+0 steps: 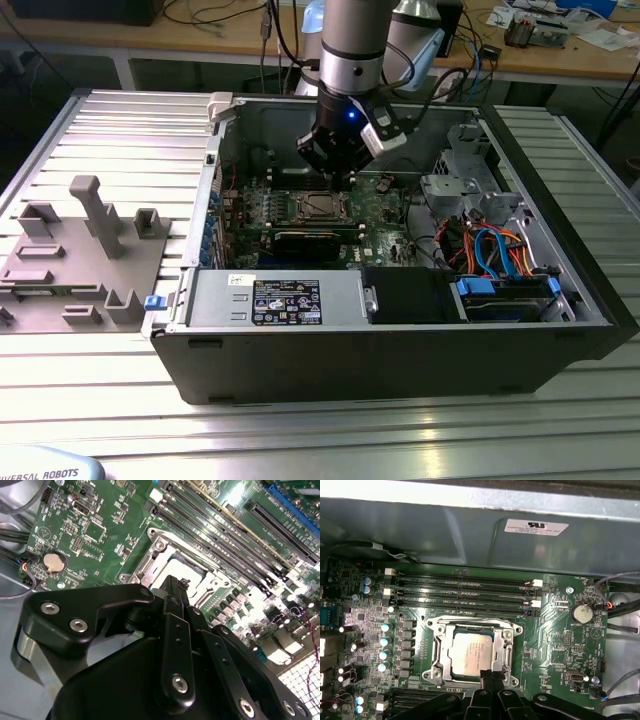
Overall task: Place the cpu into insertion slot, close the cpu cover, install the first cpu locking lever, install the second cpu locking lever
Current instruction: 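Install the second cpu locking lever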
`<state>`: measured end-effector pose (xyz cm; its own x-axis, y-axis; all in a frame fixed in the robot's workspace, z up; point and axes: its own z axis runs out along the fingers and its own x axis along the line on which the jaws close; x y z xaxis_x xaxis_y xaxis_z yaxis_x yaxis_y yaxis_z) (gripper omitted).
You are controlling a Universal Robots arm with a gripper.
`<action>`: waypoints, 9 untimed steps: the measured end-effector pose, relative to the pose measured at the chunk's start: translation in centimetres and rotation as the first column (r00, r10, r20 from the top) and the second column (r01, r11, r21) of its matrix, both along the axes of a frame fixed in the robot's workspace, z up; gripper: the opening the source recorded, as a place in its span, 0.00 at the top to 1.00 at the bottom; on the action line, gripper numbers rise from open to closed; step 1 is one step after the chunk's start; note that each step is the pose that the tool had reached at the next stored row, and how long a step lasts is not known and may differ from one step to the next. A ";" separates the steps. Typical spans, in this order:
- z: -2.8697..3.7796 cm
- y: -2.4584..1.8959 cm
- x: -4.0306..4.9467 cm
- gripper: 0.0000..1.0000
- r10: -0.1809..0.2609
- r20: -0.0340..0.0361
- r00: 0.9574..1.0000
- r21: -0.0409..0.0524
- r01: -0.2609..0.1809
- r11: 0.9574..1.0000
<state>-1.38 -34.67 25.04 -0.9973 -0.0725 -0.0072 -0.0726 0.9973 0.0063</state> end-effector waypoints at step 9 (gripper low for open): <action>0.00 -1.86 0.00 0.89 0.000 0.000 1.000 0.006 0.000 1.000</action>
<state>-1.38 -36.52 25.04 -0.9973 -0.0724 -0.0076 -0.0725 0.9973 0.0123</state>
